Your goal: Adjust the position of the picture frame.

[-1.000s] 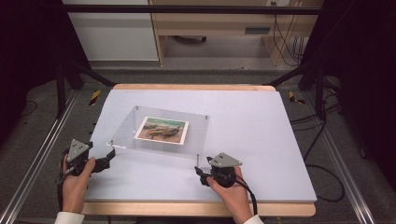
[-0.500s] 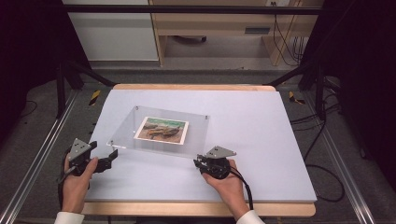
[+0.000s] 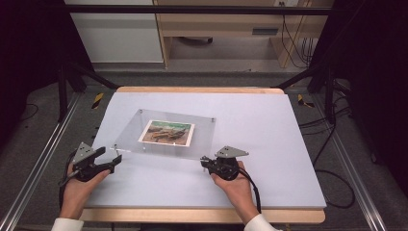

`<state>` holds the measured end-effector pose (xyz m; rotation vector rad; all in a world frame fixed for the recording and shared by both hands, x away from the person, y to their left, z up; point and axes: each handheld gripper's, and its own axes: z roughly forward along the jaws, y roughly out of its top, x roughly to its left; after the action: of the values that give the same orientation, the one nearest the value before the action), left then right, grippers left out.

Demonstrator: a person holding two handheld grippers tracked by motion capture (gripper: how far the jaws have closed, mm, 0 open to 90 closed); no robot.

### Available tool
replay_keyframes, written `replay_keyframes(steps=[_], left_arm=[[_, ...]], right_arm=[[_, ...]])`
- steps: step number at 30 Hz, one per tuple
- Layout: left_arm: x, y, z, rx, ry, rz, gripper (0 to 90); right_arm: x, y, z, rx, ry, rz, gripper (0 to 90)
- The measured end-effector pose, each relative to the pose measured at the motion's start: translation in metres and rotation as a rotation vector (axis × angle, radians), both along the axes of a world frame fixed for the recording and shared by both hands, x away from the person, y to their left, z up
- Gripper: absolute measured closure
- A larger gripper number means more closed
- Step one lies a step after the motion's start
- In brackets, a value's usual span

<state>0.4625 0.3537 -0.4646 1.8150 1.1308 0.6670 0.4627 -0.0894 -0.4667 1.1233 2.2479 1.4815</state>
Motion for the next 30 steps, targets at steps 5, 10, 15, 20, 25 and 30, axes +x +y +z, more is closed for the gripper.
replay_keyframes(steps=[5, 10, 15, 20, 25, 30], left_arm=[[0.005, 0.000, 0.000, -0.056, -0.029, 0.011, 46.8], [0.018, -0.001, 0.000, -0.096, -0.038, -0.001, 61.9], [0.027, -0.008, -0.003, -0.091, -0.047, -0.014, 73.6], [0.029, -0.007, -0.003, -0.131, -0.047, 0.008, 83.6], [0.029, -0.008, 0.000, -0.146, -0.034, 0.024, 84.0], [0.028, -0.008, 0.003, -0.157, -0.024, 0.024, 84.0]], right_arm=[[0.004, -0.003, 0.004, 0.044, 0.038, -0.003, 85.2], [0.006, -0.004, 0.006, 0.046, 0.053, 0.000, 85.2], [0.006, -0.004, 0.007, 0.045, 0.053, 0.002, 85.2], [0.005, -0.003, 0.005, 0.034, 0.044, -0.011, 85.0], [0.002, -0.001, 0.002, 0.046, 0.012, -0.041, 84.1], [0.003, 0.006, 0.001, 0.045, -0.018, -0.071, 81.0]])
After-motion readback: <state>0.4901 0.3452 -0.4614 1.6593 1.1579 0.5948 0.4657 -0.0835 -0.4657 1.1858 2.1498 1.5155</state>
